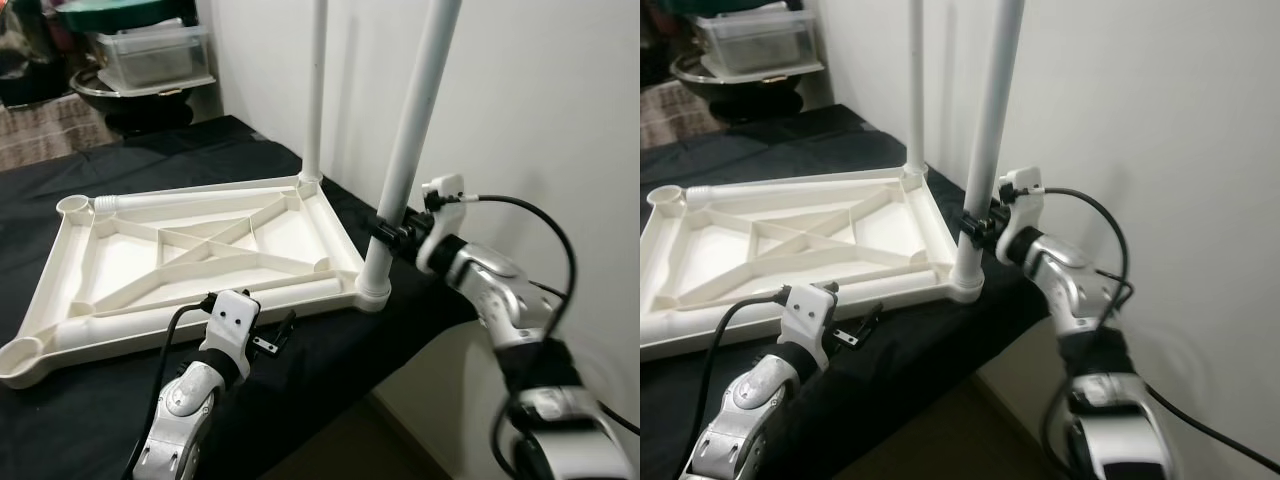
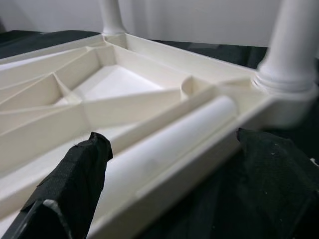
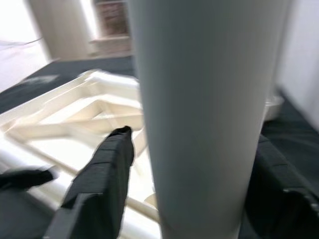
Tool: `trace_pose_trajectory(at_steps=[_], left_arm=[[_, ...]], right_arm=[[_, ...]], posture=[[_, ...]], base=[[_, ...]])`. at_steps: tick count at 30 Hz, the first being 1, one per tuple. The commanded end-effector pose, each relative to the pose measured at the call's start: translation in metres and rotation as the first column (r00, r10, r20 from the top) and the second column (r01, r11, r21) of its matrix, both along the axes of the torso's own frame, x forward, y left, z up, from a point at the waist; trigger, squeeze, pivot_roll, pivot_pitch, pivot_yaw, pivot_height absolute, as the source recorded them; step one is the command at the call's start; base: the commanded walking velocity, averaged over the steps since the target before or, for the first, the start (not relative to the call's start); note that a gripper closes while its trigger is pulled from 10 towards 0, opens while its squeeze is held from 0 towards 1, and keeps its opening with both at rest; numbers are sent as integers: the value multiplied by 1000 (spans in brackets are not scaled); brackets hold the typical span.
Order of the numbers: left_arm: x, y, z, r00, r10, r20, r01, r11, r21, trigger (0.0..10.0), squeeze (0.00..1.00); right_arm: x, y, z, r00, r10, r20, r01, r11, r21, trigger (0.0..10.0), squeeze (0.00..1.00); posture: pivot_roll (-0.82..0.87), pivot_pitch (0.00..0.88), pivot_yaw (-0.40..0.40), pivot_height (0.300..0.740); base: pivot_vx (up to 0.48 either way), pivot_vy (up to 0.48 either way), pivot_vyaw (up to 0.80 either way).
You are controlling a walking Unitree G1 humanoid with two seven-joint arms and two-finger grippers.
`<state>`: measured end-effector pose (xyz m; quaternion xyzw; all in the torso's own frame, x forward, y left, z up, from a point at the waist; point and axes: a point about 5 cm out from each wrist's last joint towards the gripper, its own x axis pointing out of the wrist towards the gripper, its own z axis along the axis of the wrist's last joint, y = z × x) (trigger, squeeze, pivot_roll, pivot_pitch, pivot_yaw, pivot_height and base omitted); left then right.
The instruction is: Building children table
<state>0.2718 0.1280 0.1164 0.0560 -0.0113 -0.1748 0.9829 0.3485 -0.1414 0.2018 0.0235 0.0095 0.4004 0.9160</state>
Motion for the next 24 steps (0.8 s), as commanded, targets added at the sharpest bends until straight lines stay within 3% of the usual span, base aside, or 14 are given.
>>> trace_pose_trajectory(at_steps=[1,2,8,9,10,12,13,14,16,19,21,22,23,24], left_arm=[[-1,-1,-5,1000,3,-19,-2,1000,11,10000,0],[-1,-1,-5,1000,2,-18,-2,1000,11,10000,0],[-2,1,-5,1000,5,-18,-5,1000,15,10000,0],[-3,3,-5,1000,8,-18,-7,1000,19,10000,0],[-3,4,-5,1000,10,-18,-10,1000,21,10000,0],[-3,4,-5,1000,10,-18,-10,1000,21,10000,0],[-2,4,-5,1000,11,-18,-10,1000,23,10000,0],[-2,4,-5,1000,11,-18,-10,1000,23,10000,0],[0,1,-4,1000,7,-14,-6,1000,22,10000,0],[0,0,-3,1000,5,-12,-5,1000,21,10000,0],[0,-1,-3,1000,3,-11,-3,1000,20,10000,0],[0,-2,-3,1000,1,-11,-1,1000,20,10000,0],[0,-1,-4,1000,0,-12,0,1000,21,10000,0],[0,-1,-4,1000,0,-12,0,1000,21,10000,0]], right_arm=[[-5,20,-11,997,72,-22,-72,997,-22,3294,0],[-5,22,-14,998,64,-25,-64,998,-24,0,0],[2,25,-28,996,-42,-75,38,998,-48,0,0],[10,22,-41,969,-210,-134,197,975,-99,0,0],[18,13,-53,891,-420,-171,397,905,-156,0,0],[18,13,-53,891,-420,-171,397,905,-156,0,0],[22,2,-65,769,-606,-204,573,794,-201,0,0],[22,2,-65,769,-606,-204,573,794,-201,0,0],[15,-6,-85,520,-813,-262,774,578,-258,0,0],[11,-5,-90,466,-840,-278,800,534,-273,0,0],[9,14,-92,499,-806,-319,766,582,-272,588,0],[9,33,-90,554,-756,-349,722,645,-251,10000,0],[10,47,-83,616,-704,-353,682,701,-209,10000,0],[10,47,-83,616,-704,-353,682,701,-209,10000,0]], posture=[[63,0,-64,740],[66,0,-64,740],[76,0,-66,740],[73,0,-64,740],[73,0,-64,740],[73,0,-64,740],[67,0,-62,740],[67,0,-62,740],[73,0,-67,740],[73,0,-67,740],[73,0,-64,740],[73,0,-64,740],[74,0,-68,740],[74,0,-68,740]], base=[[0,0,0],[0,0,0],[0,0,0],[0,0,0],[0,0,0],[0,0,0],[0,0,0],[0,0,0],[0,0,0],[0,0,0],[0,0,0],[0,0,0],[0,0,0],[0,0,0]])
